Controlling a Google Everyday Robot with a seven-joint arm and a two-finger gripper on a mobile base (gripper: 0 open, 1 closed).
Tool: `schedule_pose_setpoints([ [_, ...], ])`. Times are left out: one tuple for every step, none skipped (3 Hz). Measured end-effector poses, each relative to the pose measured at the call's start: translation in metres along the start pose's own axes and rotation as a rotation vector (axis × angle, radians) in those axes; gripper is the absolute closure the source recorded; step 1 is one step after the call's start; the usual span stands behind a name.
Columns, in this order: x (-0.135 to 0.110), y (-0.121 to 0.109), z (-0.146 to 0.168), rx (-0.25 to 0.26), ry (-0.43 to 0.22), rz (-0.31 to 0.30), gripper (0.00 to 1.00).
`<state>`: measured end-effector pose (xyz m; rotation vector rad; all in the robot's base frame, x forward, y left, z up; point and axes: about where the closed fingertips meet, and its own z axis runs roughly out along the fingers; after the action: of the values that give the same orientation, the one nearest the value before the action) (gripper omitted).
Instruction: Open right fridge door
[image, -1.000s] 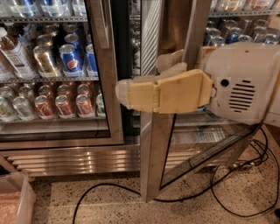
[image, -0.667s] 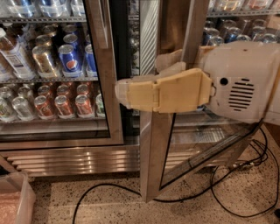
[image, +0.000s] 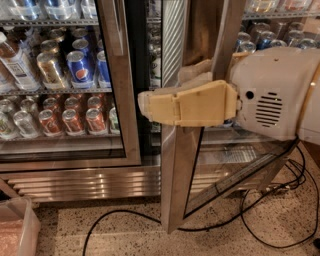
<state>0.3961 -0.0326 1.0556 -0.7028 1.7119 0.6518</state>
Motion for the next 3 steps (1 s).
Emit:
schedule_pose_setpoints([
  [-0.0002, 0.0001, 0.0, 0.0, 0.0, 0.0, 0.0],
  [-0.0044, 0.0014, -0.0012, -0.012, -0.006, 0.003, 0.0],
  [-0.004, 0.0007, -0.0015, -0.011, -0.005, 0.003, 0.0],
])
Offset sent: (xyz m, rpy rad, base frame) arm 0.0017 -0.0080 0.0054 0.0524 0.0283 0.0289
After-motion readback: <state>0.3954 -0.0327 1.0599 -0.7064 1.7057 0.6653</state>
